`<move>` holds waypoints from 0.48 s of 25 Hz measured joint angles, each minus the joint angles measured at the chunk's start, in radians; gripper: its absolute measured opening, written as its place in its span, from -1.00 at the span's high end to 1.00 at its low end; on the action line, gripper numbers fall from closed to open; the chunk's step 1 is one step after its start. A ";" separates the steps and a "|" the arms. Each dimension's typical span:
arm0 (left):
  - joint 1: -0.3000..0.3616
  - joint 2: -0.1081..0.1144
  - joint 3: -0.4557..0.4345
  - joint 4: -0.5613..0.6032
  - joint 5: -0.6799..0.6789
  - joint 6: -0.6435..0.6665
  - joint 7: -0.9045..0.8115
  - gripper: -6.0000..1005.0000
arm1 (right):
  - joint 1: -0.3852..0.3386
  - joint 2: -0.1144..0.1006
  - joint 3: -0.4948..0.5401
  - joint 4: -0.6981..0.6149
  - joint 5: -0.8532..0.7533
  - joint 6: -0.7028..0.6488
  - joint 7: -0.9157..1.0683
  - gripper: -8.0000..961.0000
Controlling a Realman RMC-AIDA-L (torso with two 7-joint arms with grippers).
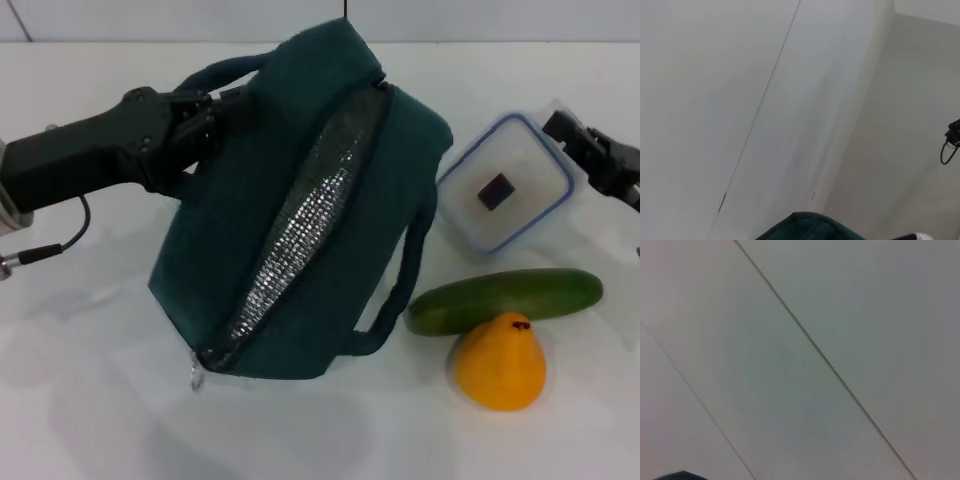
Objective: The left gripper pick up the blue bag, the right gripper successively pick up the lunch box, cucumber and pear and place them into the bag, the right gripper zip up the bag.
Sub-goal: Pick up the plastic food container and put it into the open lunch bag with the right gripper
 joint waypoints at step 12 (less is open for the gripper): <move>-0.009 -0.013 0.007 -0.005 0.017 -0.081 0.009 0.91 | 0.008 -0.005 0.003 -0.195 0.005 -0.122 0.103 0.76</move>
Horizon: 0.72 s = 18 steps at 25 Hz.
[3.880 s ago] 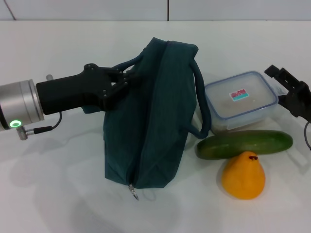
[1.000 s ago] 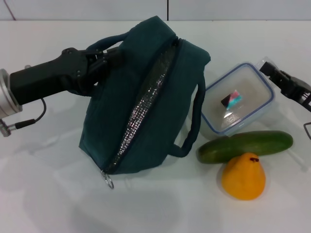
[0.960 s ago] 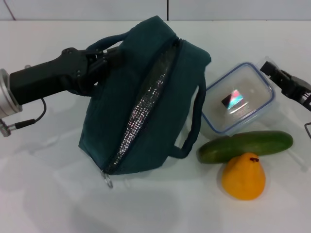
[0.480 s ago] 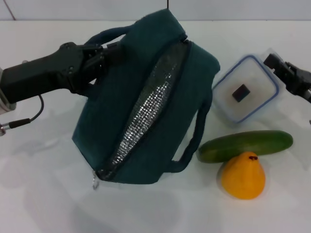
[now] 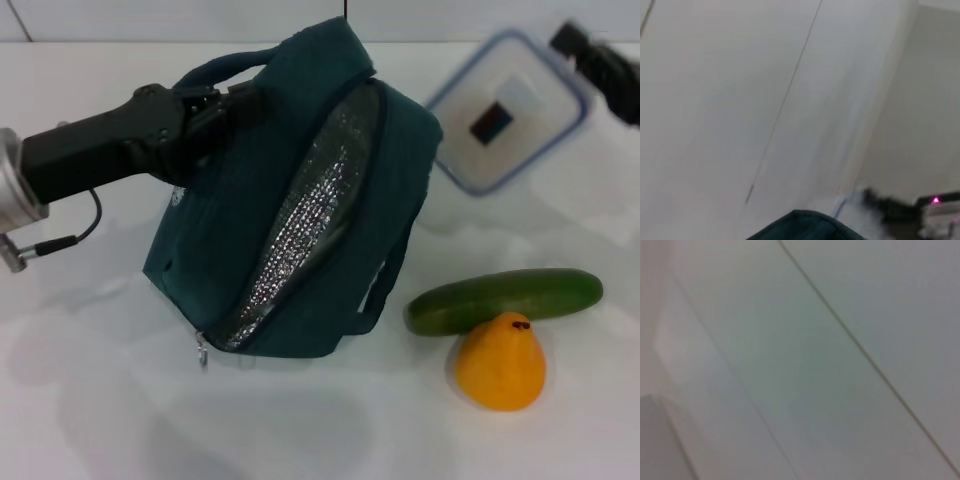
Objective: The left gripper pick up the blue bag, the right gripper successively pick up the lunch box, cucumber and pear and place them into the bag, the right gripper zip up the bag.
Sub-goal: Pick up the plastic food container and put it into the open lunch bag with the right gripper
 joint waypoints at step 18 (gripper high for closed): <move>-0.045 -0.009 0.001 -0.044 0.084 -0.195 0.020 0.91 | 0.243 0.011 -0.077 -0.145 0.007 -0.006 0.131 0.74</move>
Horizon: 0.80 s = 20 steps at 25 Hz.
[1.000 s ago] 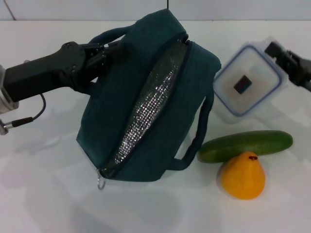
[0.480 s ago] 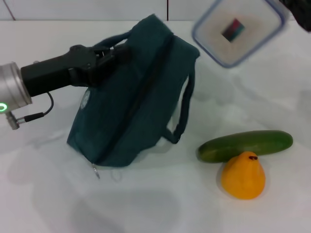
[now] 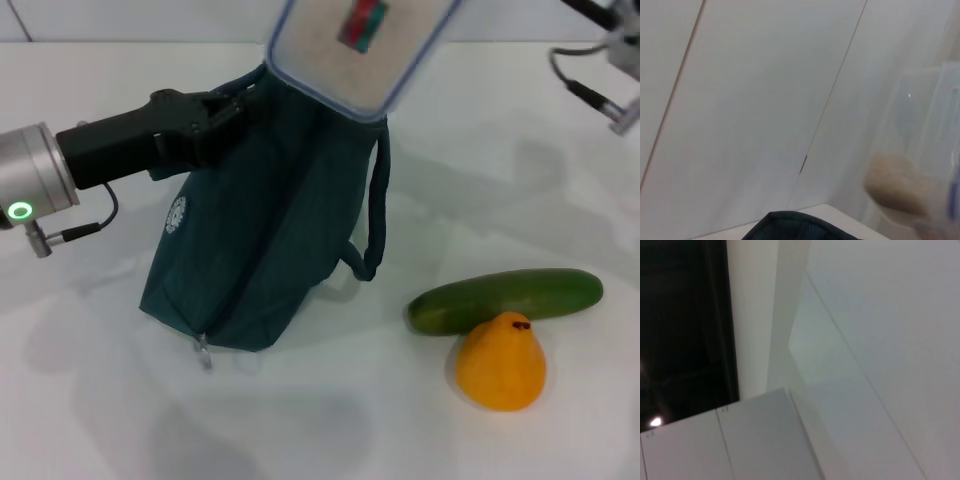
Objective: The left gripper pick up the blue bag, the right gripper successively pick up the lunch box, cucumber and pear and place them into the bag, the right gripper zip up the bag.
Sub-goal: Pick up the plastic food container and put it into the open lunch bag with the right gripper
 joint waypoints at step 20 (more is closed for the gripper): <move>-0.006 0.001 -0.007 -0.013 -0.009 -0.056 0.017 0.91 | 0.006 -0.006 -0.087 0.076 -0.011 0.162 -0.027 0.72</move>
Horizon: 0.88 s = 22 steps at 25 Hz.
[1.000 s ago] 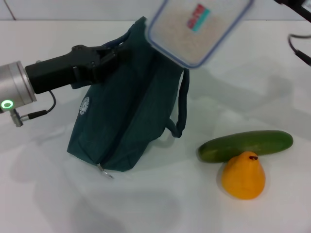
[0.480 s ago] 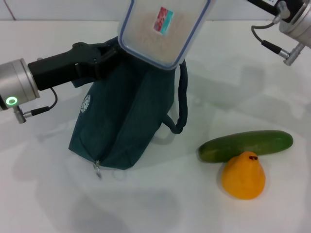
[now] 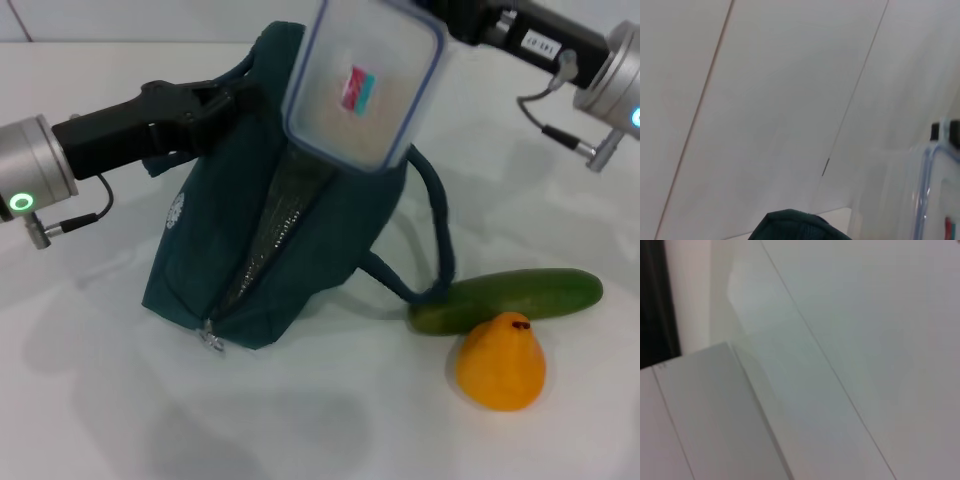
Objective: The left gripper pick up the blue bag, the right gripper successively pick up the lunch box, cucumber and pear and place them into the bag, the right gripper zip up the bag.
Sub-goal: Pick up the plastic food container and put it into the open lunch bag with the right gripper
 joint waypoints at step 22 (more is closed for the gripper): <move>-0.046 -0.001 -0.001 -0.068 -0.010 -0.025 0.015 0.91 | -0.010 0.009 -0.316 0.002 0.322 0.163 -0.093 0.70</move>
